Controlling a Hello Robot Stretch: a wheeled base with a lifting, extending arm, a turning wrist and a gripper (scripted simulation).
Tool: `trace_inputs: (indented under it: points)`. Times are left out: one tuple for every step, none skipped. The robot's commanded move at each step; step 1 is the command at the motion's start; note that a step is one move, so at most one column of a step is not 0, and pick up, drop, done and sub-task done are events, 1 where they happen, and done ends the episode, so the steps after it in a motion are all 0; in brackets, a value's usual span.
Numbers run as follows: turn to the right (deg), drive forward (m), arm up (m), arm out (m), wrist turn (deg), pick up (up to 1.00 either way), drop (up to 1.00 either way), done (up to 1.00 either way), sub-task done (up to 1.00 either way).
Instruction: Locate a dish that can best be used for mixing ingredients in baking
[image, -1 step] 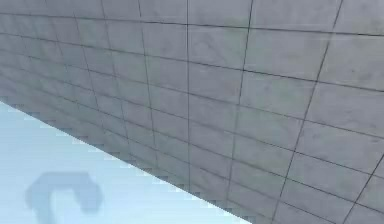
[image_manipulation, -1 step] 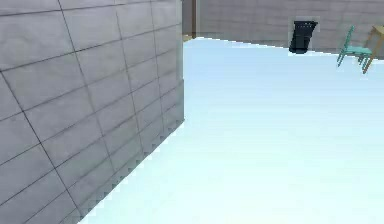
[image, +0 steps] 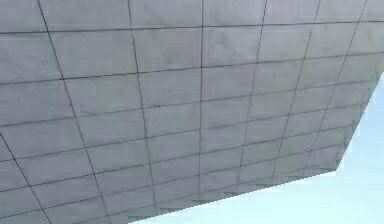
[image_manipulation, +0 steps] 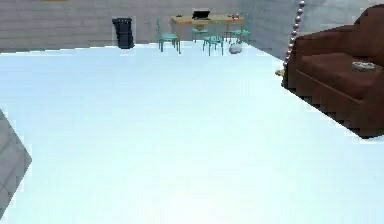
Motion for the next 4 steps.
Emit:
trace_inputs:
  points:
    - [45.0,0.00,0.00,0.00,0.0,0.00,0.00,0.00,0.00]
    - [45.0,0.00,0.00,0.00,0.0,0.00,0.00,0.00,0.00]
    - [9.0,0.00,0.00,0.00,0.0,0.00,0.00,0.00,0.00]
    - [0.0,1.00,0.00,0.00,0.0,0.00,0.00,0.00,0.00]
